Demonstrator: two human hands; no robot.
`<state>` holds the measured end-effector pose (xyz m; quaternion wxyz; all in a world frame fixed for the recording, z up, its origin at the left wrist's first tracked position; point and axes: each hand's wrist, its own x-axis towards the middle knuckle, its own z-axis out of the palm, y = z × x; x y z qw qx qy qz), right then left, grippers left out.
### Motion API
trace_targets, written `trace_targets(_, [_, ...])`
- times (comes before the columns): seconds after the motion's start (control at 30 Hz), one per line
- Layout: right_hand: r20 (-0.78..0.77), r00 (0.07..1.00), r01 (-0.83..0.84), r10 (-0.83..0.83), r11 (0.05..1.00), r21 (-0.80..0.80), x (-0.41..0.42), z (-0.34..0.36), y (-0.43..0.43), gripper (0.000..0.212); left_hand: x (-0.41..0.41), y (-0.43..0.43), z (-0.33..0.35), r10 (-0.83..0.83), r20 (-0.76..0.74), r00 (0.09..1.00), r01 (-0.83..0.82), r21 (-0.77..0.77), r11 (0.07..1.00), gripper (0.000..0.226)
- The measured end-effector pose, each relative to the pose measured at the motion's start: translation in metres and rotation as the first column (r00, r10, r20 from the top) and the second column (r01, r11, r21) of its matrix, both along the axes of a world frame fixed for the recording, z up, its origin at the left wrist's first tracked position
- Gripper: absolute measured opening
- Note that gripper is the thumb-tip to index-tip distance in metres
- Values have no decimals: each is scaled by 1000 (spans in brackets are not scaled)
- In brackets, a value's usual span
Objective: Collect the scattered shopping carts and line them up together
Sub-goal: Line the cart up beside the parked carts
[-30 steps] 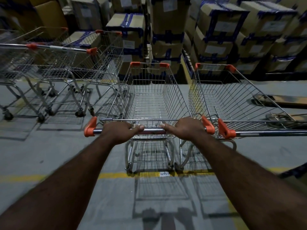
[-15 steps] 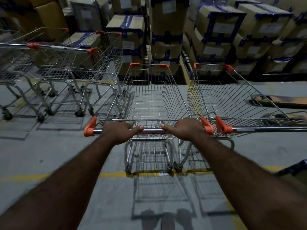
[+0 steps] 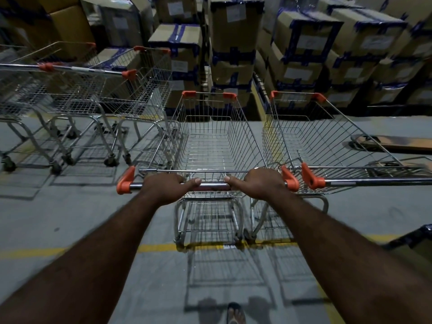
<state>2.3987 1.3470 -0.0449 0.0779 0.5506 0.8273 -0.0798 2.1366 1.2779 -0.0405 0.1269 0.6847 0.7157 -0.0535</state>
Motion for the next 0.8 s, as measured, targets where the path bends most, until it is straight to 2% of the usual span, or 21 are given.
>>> trace_targets(0.1, [25, 1000, -2, 2, 1000, 4, -1, 0, 0, 105, -2, 1, -1, -1, -3, 1000, 1, 2, 1000, 95])
trace_targets(0.23, [32, 999, -11, 11, 1000, 9, 0, 5, -3, 98, -3, 1, -1, 4, 4, 1000, -4, 15, 1000, 92])
trace_targets(0.4, [23, 1000, -4, 4, 1000, -2, -1, 5, -4, 98, -4, 2, -3, 27, 2, 1000, -27, 28, 999, 112])
trace_targets(0.63, [11, 1000, 4, -4, 1000, 4, -2, 3, -4, 98, -5, 0, -3, 18, -9, 1000, -18, 28, 999, 100])
trace_targets(0.8, [-18, 1000, 5, -5, 1000, -5, -4, -1, -2, 108, -5, 0, -1, 15, -26, 1000, -14, 31, 999, 93])
